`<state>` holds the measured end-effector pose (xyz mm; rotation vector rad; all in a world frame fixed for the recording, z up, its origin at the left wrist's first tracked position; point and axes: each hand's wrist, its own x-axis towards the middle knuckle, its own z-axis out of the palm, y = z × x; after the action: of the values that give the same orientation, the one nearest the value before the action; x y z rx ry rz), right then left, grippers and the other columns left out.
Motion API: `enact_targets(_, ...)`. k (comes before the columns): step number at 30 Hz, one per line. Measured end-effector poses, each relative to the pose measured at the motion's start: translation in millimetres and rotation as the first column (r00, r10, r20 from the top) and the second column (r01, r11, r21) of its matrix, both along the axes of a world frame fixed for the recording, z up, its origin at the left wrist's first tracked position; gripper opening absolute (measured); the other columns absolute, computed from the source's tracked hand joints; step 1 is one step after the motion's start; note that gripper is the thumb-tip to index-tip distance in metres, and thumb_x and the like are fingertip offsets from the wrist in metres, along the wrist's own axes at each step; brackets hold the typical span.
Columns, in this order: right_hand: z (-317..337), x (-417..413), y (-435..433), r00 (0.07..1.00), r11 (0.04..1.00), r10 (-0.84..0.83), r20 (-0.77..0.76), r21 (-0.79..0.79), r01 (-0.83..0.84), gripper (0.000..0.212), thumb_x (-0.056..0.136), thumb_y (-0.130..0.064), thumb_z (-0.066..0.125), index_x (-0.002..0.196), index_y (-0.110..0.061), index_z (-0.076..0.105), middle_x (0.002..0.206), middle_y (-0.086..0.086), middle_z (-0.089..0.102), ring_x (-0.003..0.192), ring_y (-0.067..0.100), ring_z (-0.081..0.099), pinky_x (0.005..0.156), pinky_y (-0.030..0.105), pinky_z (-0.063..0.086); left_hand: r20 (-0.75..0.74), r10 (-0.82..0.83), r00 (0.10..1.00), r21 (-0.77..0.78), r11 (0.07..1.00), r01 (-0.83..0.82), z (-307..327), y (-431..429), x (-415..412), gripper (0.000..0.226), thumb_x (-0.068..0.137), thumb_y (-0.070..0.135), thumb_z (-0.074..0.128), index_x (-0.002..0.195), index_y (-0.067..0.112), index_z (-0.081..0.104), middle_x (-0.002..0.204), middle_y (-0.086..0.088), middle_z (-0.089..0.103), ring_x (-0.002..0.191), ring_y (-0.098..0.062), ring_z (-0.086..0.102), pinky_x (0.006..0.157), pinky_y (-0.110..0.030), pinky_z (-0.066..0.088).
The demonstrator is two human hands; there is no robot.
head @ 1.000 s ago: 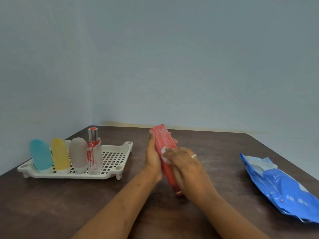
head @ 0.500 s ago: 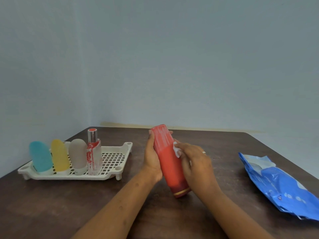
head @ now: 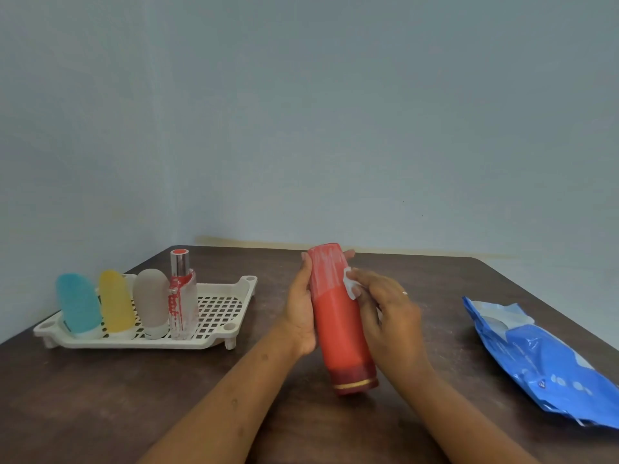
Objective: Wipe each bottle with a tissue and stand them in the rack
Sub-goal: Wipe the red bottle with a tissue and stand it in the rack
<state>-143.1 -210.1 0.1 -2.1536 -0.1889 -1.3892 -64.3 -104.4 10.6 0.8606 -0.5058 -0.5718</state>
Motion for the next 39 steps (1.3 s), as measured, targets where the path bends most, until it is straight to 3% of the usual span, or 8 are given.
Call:
enact_targets(5,1.2,-0.4,-3.1,0.997,0.999,0.025,0.078,0.038,-0.028,0.029,0.090,-0.007,0.052,0.113,-0.018,0.065,0.111,-0.018,0.059,0.108,-0.012,0.049,0.092,0.006,0.036,0.003,-0.080,0.997,0.089,0.993,0.079,-1.6,-1.3,-3.3,0.074,0.087,0.072,0.029,0.125,0.020,0.065,0.113,-0.013,0.069,0.093,-0.026,0.068,0.081,-0.041,0.056)
enact_targets(10,1.4,-0.9,-4.0,0.995,0.991,0.065,0.075,0.115,-0.073,0.027,0.092,-0.005,0.057,0.114,-0.020,0.064,0.109,-0.018,0.060,0.100,-0.011,0.055,0.079,0.007,0.046,-0.050,-0.180,0.982,0.228,0.956,0.186,-1.6,5.7,-2.8,0.075,0.086,0.074,0.033,0.105,0.009,0.064,0.082,-0.014,0.070,0.061,-0.027,0.067,0.059,-0.033,0.057)
enact_targets(13,0.2,-1.2,-5.0,0.995,0.985,0.083,0.045,0.148,-0.089,0.027,0.094,-0.010,0.055,0.116,-0.023,0.062,0.111,-0.032,0.052,0.106,0.002,0.058,0.081,0.025,0.054,-0.062,-0.246,0.967,0.263,0.931,0.253,0.6,9.8,-4.1,0.074,0.087,0.072,0.033,0.106,0.006,0.060,0.081,-0.015,0.069,0.055,-0.029,0.065,0.053,-0.031,0.056)
enact_targets(18,1.3,-4.6,-4.4,0.998,0.994,0.042,0.043,0.103,-0.046,0.027,0.093,-0.007,0.056,0.115,-0.020,0.064,0.110,-0.016,0.061,0.105,0.001,0.056,0.084,0.005,0.041,-0.062,-0.313,0.948,0.254,0.913,0.318,0.9,12.9,-5.1,0.074,0.086,0.073,0.034,0.100,0.006,0.062,0.078,-0.018,0.063,0.058,-0.029,0.064,0.056,-0.030,0.055)
enact_targets(22,-3.6,-2.4,-6.8,1.000,0.999,0.025,0.013,0.027,-0.025,0.030,0.089,-0.003,0.059,0.114,-0.019,0.065,0.112,-0.011,0.062,0.107,-0.001,0.054,0.088,0.006,0.041,-0.035,-0.291,0.956,0.251,0.923,0.290,-1.1,13.0,-0.5,0.077,0.088,0.073,0.029,0.097,0.006,0.064,0.077,-0.017,0.064,0.058,-0.029,0.065,0.057,-0.031,0.055)
enact_targets(30,-6.9,-6.6,0.7,0.995,0.967,0.050,-0.083,-0.245,-0.069,0.031,0.084,-0.007,0.056,0.111,-0.017,0.066,0.115,-0.007,0.063,0.113,-0.005,0.046,0.101,0.008,0.031,0.012,-0.183,0.983,0.193,0.965,0.177,-1.1,18.0,15.8,0.101,0.076,0.087,0.016,0.129,0.014,0.062,0.099,-0.011,0.070,0.083,-0.022,0.067,0.072,-0.035,0.056)
enact_targets(34,-4.8,-6.8,-1.5,0.999,0.981,0.041,-0.022,-0.189,-0.044,0.033,0.084,-0.005,0.055,0.114,-0.016,0.065,0.118,-0.010,0.059,0.116,-0.001,0.047,0.102,0.010,0.032,0.049,-0.247,0.968,0.224,0.947,0.230,8.0,18.8,10.7,0.103,0.074,0.088,0.011,0.132,0.017,0.060,0.106,-0.012,0.069,0.085,-0.025,0.068,0.073,-0.039,0.058)
enact_targets(39,-2.8,-3.9,-7.9,1.000,0.998,-0.025,0.016,-0.051,0.025,0.032,0.087,0.000,0.056,0.114,-0.015,0.065,0.118,-0.010,0.055,0.112,0.002,0.047,0.096,0.002,0.029,0.058,-0.309,0.949,0.359,0.894,0.269,11.5,15.0,-1.4,0.101,0.068,0.088,0.017,0.102,0.005,0.065,0.081,-0.019,0.066,0.064,-0.028,0.066,0.063,-0.035,0.058)
